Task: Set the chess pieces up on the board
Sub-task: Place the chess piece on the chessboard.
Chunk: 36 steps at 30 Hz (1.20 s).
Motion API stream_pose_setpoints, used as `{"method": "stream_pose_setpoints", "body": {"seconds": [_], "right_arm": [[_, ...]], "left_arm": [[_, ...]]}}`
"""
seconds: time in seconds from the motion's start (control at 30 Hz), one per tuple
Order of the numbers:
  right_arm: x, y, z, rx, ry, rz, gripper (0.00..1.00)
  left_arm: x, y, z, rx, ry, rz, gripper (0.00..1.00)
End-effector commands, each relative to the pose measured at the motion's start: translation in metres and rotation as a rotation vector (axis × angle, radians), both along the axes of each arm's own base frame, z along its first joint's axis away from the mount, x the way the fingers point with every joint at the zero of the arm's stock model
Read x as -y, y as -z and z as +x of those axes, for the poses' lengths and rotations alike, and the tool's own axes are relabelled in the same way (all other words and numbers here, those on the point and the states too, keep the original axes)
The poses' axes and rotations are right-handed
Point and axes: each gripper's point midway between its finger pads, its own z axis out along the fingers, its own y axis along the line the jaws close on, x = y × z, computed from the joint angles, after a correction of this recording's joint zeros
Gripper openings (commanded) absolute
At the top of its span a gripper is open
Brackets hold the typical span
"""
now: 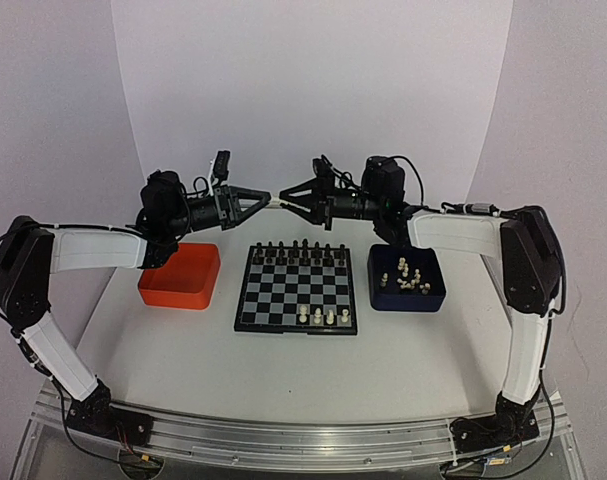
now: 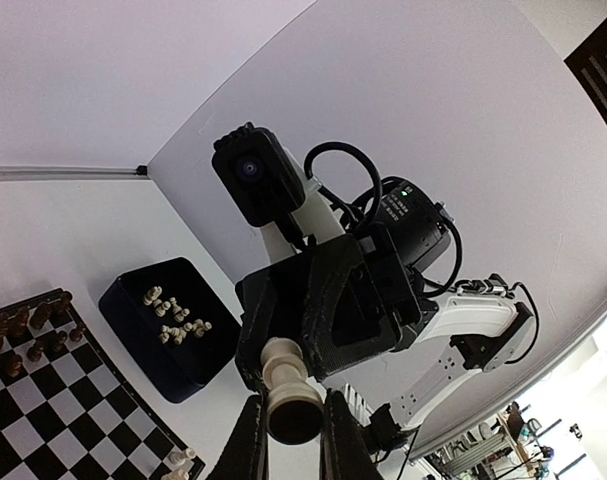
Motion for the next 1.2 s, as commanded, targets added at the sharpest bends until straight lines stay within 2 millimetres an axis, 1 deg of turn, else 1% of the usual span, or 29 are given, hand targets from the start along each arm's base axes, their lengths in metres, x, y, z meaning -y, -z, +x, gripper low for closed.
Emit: {"method": "stream_pose_setpoints", "body": {"seconds": [0.0, 0.03, 0.13, 0.17, 0.2, 0.27, 0.3, 0.37, 0.4, 0.43, 0.5, 0.6, 0.63, 0.73, 0.77, 0.8, 0.83, 0.87, 1.0, 1.07, 1.17], "right_arm": [[-0.002, -0.036, -0.012, 0.098, -0.038, 0.069, 0.08], [-0.001, -0.036, -0.012, 0.102, -0.031, 0.069, 0.01], [0.001, -0.038, -0.013, 0.132, -0.020, 0.067, 0.00], [0.003, -0.038, -0.014, 0.144, -0.015, 0.065, 0.00], [0.003, -0.038, -0.014, 0.155, -0.010, 0.063, 0.00], [0.005, -0.038, -0.016, 0.169, -0.006, 0.056, 0.00], [0.006, -0.036, -0.017, 0.172, -0.007, 0.050, 0.00], [0.007, -0.027, -0.018, 0.163, -0.005, 0.019, 0.00], [0.008, -0.020, -0.018, 0.157, -0.002, -0.003, 0.00], [0.009, -0.014, -0.018, 0.157, 0.003, -0.028, 0.00], [0.014, 0.004, -0.019, 0.159, 0.018, -0.099, 0.00], [0.026, 0.039, -0.024, 0.151, 0.037, -0.276, 0.00], [0.032, 0.050, -0.026, 0.131, 0.038, -0.342, 0.00], [0.047, 0.075, -0.034, 0.128, 0.012, -0.525, 0.00], [0.054, 0.085, -0.037, 0.106, 0.001, -0.601, 0.00], [0.058, 0.092, -0.040, 0.120, -0.023, -0.654, 0.00], [0.064, 0.103, -0.045, 0.103, -0.037, -0.726, 0.00], [0.065, 0.107, -0.050, 0.133, -0.060, -0.776, 0.00], [0.064, 0.122, -0.062, 0.252, -0.123, -0.957, 0.00], [0.060, 0.126, -0.067, 0.298, -0.153, -1.032, 0.00], [0.054, 0.139, -0.071, 0.358, -0.199, -1.130, 0.00]], "left_arm": [[0.002, 0.002, 0.005, 0.000, -0.011, -0.002, 0.00], [0.003, 0.003, 0.005, -0.003, -0.010, 0.000, 0.00], [0.004, 0.003, 0.003, 0.000, 0.002, 0.001, 0.00], [0.004, 0.004, 0.004, -0.003, 0.002, 0.006, 0.04], [0.004, 0.006, 0.004, -0.012, 0.000, 0.017, 0.17], [0.003, 0.010, 0.006, -0.023, -0.018, 0.042, 0.39], [0.001, 0.012, 0.007, -0.029, -0.030, 0.053, 0.54], [-0.003, 0.014, 0.006, -0.030, -0.057, 0.065, 0.87], [-0.005, 0.014, 0.006, -0.029, -0.073, 0.072, 0.95], [-0.008, 0.013, 0.006, -0.026, -0.090, 0.079, 0.99], [-0.015, 0.015, 0.011, -0.041, -0.154, 0.119, 1.00], [-0.032, 0.027, 0.019, -0.090, -0.271, 0.210, 1.00], [-0.040, 0.029, 0.021, -0.094, -0.318, 0.235, 1.00], [-0.063, 0.034, 0.023, -0.114, -0.438, 0.305, 1.00], [-0.074, 0.040, 0.024, -0.129, -0.491, 0.340, 1.00], [-0.085, 0.042, 0.024, -0.137, -0.545, 0.369, 1.00], [-0.093, 0.043, 0.025, -0.145, -0.581, 0.388, 1.00], [-0.101, 0.044, 0.025, -0.149, -0.621, 0.409, 1.00], [-0.135, 0.060, 0.028, -0.209, -0.782, 0.516, 1.00], [-0.144, 0.065, 0.029, -0.236, -0.824, 0.538, 1.00], [-0.149, 0.073, 0.030, -0.262, -0.849, 0.565, 1.00]]}}
